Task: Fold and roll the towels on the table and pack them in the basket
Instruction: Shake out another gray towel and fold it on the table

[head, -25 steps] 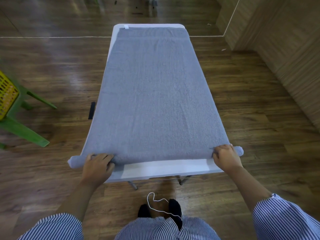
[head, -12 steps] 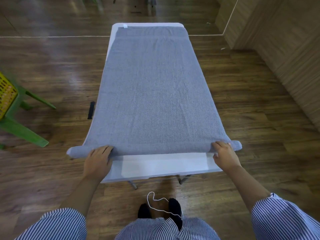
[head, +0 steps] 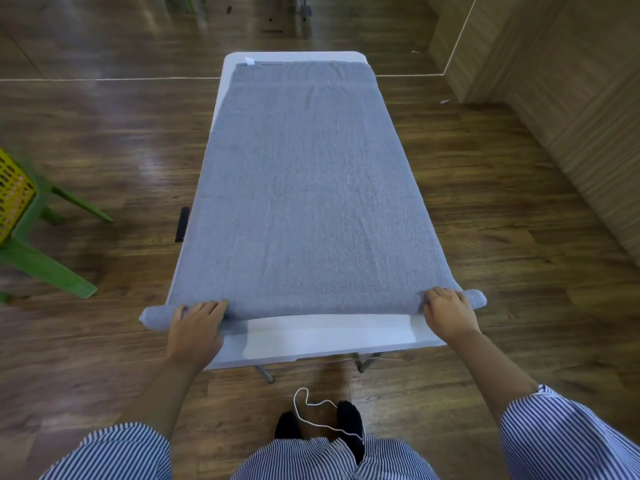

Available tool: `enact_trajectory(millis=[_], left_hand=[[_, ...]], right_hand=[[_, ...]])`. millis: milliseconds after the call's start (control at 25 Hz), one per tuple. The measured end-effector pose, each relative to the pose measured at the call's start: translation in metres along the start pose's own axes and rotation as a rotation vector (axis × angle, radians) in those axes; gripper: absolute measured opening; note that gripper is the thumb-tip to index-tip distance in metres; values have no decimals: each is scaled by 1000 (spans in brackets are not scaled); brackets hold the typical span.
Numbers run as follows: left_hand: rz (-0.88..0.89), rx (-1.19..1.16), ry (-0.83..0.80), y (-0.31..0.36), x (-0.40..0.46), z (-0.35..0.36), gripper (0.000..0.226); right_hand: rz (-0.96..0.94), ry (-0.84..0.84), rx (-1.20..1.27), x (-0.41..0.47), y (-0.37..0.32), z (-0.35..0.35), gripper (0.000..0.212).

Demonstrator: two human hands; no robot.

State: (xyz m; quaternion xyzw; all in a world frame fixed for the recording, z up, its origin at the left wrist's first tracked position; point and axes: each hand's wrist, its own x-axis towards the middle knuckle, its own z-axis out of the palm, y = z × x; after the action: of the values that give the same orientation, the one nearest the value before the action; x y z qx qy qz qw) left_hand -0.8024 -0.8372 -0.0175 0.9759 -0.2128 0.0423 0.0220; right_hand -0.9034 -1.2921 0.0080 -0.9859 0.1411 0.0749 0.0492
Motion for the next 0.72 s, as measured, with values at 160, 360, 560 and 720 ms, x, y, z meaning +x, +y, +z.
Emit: enact_trajectory(millis=[160, 360, 560, 720], left_hand=[[-31, 13, 93, -2, 5, -4, 35], [-74, -18, 93, 5, 10, -4, 33], [-145, -90, -27, 5, 14, -3, 35], [-112, -74, 13, 1, 13, -2, 34]], right_hand=[[34, 45, -6, 4, -3, -4, 22], [33, 33, 51, 7, -2, 4, 29], [30, -75, 71, 8, -3, 0, 42], [44, 12, 70, 6, -6, 3, 37]])
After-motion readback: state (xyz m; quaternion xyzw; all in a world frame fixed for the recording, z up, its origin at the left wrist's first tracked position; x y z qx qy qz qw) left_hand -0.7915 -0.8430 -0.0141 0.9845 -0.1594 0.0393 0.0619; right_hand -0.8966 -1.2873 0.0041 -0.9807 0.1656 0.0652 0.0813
